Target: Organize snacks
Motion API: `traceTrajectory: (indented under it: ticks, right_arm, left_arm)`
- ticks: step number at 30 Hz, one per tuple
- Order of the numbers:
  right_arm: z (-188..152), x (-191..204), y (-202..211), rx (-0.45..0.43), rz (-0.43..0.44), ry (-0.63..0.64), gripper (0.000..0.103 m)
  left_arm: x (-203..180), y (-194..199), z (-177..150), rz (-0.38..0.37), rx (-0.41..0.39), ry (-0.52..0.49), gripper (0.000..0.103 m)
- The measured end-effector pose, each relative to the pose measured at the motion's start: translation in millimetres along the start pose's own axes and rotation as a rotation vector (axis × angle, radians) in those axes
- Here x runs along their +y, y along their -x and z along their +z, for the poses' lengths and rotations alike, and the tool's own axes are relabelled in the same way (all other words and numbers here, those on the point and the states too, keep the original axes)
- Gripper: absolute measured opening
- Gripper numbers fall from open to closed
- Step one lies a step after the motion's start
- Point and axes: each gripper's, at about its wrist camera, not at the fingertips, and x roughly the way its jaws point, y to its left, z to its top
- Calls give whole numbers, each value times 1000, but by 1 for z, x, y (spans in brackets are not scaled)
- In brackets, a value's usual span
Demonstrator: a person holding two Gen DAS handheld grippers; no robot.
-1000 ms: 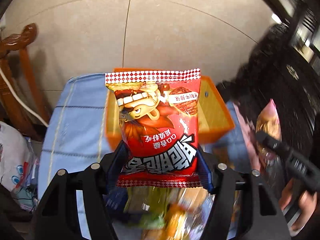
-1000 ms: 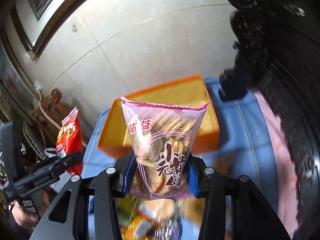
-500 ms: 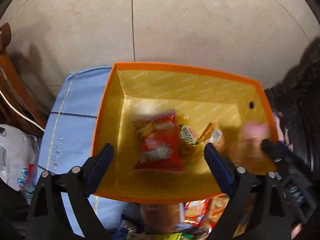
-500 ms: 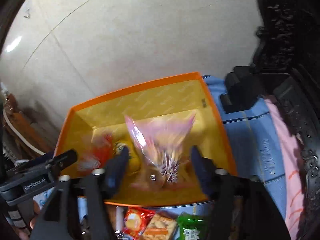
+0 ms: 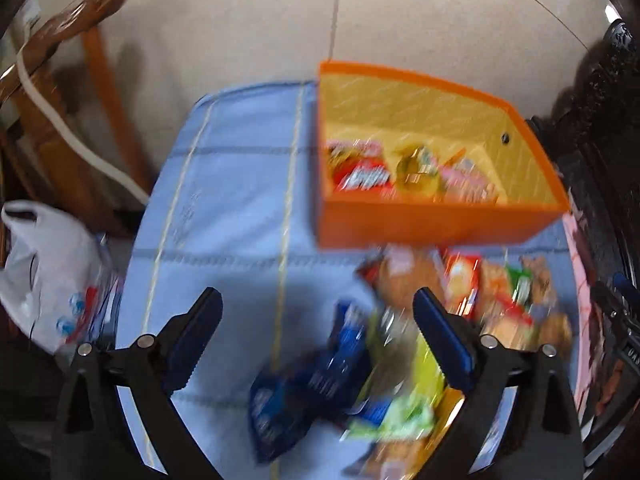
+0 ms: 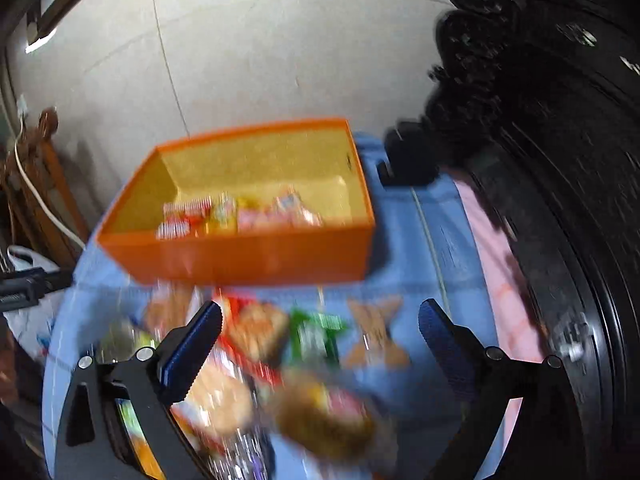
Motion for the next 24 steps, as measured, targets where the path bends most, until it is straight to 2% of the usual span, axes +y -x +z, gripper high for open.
traceTrajectory:
  ticks: [5, 10, 12, 15, 17, 20, 24]
  right_arm:
    - [-48, -20, 23, 45, 75, -129, 99]
    - [-98, -24, 30, 143, 121, -235, 99]
    - [-118, -7, 31, 182, 142, -154, 99]
    - [-149, 36, 37, 218, 167, 48, 99]
    - [-170, 72, 43, 209, 183, 251, 99]
    - [-193, 114, 49, 175, 159, 519, 99]
    - [-214, 147, 43, 178, 193, 717, 99]
  left_arm:
    - [28, 1, -68, 42, 63, 5, 94]
    - [45, 0, -120, 4, 133, 32, 94]
    - [45, -1, -131, -2, 165, 7, 94]
    - [43, -3, -145, 8, 189, -12, 94]
    - [44, -4, -151, -10, 203, 2, 94]
    - [44, -4, -154, -26, 213, 12, 94]
    - [42, 1, -154, -25, 208, -12, 94]
